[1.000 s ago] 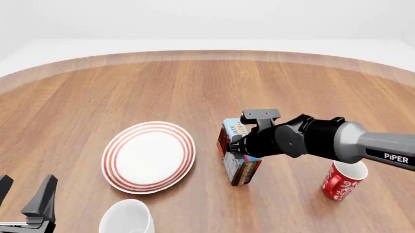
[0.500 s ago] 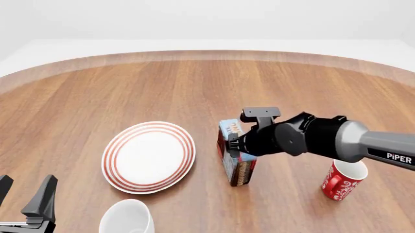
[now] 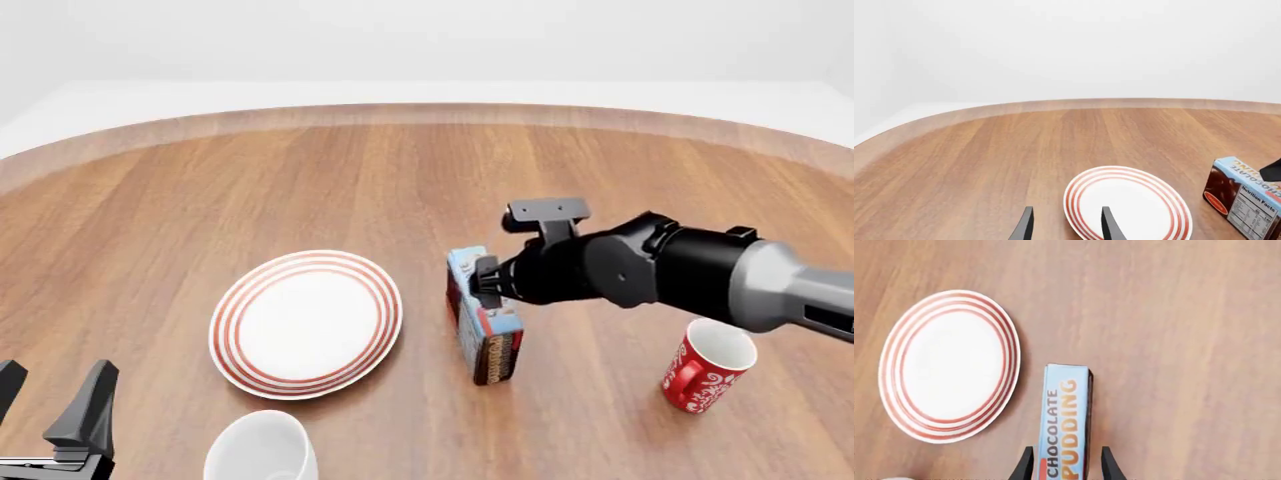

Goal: Pick up the white mug and put it on the plate, and put the chocolate pudding to the right of the plate.

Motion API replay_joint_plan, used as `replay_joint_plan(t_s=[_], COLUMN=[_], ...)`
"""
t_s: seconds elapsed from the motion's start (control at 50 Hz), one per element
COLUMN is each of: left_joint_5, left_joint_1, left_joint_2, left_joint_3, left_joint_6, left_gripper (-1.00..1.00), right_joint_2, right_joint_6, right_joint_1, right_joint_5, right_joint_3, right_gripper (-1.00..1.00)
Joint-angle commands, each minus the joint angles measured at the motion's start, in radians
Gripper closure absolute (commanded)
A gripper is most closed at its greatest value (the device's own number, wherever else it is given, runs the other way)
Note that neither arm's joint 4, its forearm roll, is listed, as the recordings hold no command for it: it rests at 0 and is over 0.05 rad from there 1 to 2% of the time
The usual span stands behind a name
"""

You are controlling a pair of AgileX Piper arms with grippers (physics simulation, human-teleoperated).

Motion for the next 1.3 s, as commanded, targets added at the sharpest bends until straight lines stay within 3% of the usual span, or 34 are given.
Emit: replay_joint_plan(t_s=[0.02,0.6,0.82,1.3], left_joint_5=[0.0,0.0,0.0,0.0], left_joint_1=[0.0,0.0,0.0,0.0], left_joint_2=[0.0,0.0,0.0,0.0], left_joint_3=[0.0,0.0,0.0,0.0], left_joint_6=[0.0,0.0,0.0,0.0], left_gripper=[-1.0,-1.0,-1.0,-1.0], right_joint_2=[-0.045,-0.169,-0.26,-0.444], right_joint_6=[-0.029,-0.047,-0.034,-0.087], right_joint_1=[-0.012,0.001,0.01,0.006], right_joint_5=[0.021,0.019,-0.032,-0.101], right_joint_3=[0.001,0.065,0.156,0.324], right_gripper=[-1.0,-1.0,-1.0,-1.0])
